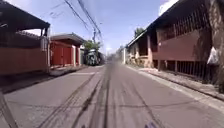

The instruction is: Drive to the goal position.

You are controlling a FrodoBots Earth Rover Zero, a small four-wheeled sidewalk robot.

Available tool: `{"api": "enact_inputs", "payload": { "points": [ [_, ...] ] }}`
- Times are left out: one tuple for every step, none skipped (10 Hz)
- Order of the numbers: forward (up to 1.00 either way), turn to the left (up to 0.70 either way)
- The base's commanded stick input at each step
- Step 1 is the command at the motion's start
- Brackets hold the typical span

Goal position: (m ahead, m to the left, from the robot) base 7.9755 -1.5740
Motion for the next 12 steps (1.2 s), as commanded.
{"api": "enact_inputs", "payload": {
  "points": [
    [1.00,0.00],
    [1.00,0.00],
    [1.00,0.00],
    [1.00,0.00],
    [1.00,0.00],
    [1.00,0.39],
    [1.00,0.39],
    [1.00,0.32],
    [1.00,0.00],
    [1.00,0.00],
    [1.00,0.00],
    [1.00,0.00]
  ]
}}
